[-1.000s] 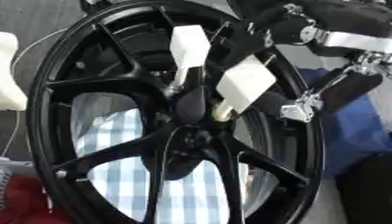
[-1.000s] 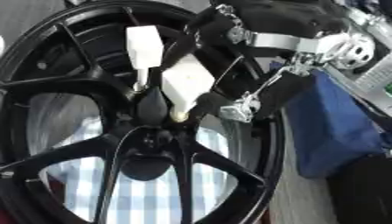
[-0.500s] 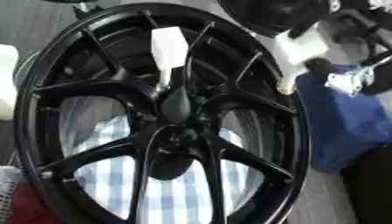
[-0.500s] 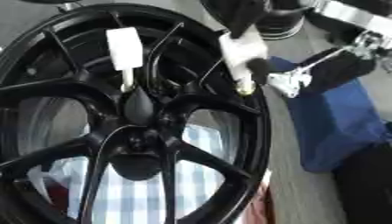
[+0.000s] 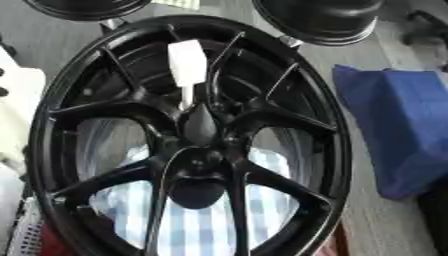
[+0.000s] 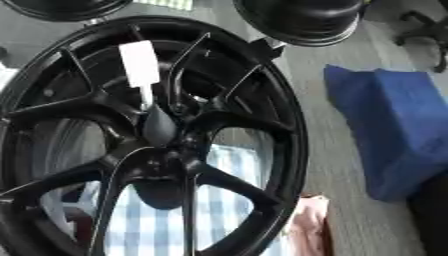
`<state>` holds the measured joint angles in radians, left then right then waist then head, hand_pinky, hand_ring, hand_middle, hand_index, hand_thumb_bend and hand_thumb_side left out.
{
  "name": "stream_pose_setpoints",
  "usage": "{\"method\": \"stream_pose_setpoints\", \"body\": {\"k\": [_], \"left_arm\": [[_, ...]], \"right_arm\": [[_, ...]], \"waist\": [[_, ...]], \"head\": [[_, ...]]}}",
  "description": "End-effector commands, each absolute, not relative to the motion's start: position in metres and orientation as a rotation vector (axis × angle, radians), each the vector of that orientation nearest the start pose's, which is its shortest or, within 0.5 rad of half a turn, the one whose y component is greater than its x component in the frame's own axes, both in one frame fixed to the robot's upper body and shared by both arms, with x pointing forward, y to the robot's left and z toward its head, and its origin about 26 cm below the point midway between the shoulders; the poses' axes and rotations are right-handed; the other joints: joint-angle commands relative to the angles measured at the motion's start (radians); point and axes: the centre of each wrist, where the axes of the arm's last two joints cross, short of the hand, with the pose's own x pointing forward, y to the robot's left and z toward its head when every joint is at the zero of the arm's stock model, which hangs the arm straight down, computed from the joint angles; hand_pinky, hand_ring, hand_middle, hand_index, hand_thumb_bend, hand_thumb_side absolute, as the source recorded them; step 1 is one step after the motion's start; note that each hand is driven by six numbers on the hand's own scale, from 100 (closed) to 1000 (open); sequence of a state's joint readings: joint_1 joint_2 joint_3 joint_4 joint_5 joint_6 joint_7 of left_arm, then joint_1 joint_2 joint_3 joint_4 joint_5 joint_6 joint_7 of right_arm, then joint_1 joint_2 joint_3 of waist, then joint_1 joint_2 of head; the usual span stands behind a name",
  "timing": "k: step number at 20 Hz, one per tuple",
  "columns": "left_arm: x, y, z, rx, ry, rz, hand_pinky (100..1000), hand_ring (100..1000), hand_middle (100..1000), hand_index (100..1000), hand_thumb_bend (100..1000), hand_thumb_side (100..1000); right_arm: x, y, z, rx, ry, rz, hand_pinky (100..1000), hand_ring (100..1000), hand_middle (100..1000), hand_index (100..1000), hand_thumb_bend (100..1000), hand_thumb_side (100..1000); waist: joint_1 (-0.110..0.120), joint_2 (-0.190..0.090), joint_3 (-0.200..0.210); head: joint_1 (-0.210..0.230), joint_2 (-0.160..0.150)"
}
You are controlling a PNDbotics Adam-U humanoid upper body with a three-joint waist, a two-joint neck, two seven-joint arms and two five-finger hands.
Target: Pull the pin out of the wheel hub.
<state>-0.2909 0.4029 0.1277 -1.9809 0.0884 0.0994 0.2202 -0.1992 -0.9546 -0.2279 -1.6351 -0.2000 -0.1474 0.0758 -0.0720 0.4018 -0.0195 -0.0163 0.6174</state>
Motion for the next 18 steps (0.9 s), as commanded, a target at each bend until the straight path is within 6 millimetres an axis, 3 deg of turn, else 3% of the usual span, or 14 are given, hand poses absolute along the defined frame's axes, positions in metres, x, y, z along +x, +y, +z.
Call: {"method": "stream_pose_setpoints", "body": {"k": [1,3,6,7,8,12,18], "left_arm": [[0.295,0.305,0.222,0.391,-2.241,-0.034,535,627,609,729,100,767],[0.296,0.304,0.222,0.385,-2.244,-0.037,535,627,609,729,100,766],[0.296,0.302,0.222,0.372,-2.245,-0.049,535,627,609,729,100,766],[0.296,0.302,0.222,0.368,-2.245,-0.052,535,628,610,729,100,765],[0.296,0.302,0.223,0.366,-2.246,-0.053,535,628,610,729,100,765],[0.297,0.299,0.225,0.349,-2.255,-0.058,534,628,610,729,100,764],[0.299,0.296,0.228,0.331,-2.267,-0.073,534,628,609,729,100,762]], "right_arm": [[0.284,-0.490,0.227,-0.809,-1.884,0.416,869,857,695,786,100,227],[0.273,-0.496,0.211,-0.850,-1.870,0.341,865,852,673,752,100,291],[0.254,-0.493,0.193,-0.865,-1.923,0.253,864,851,670,749,100,298],[0.250,-0.491,0.193,-0.871,-1.951,0.244,853,802,573,692,100,379],[0.250,-0.486,0.198,-0.875,-1.991,0.246,853,802,573,692,100,379],[0.252,-0.459,0.204,-0.841,-2.113,0.284,844,770,530,669,100,427],[0.259,-0.406,0.209,-0.703,-2.209,0.224,833,750,500,642,100,466]], "waist": [[0.004,-0.018,0.007],[0.007,-0.018,0.016],[0.006,-0.019,0.031],[0.005,-0.022,0.038],[0.003,-0.024,0.043],[-0.003,-0.027,0.049],[-0.007,-0.031,0.061]], "head": [[0.002,-0.009],[-0.009,-0.013],[-0.028,-0.014],[-0.044,-0.012],[-0.057,-0.011],[-0.086,-0.013],[-0.077,-0.017]]}}
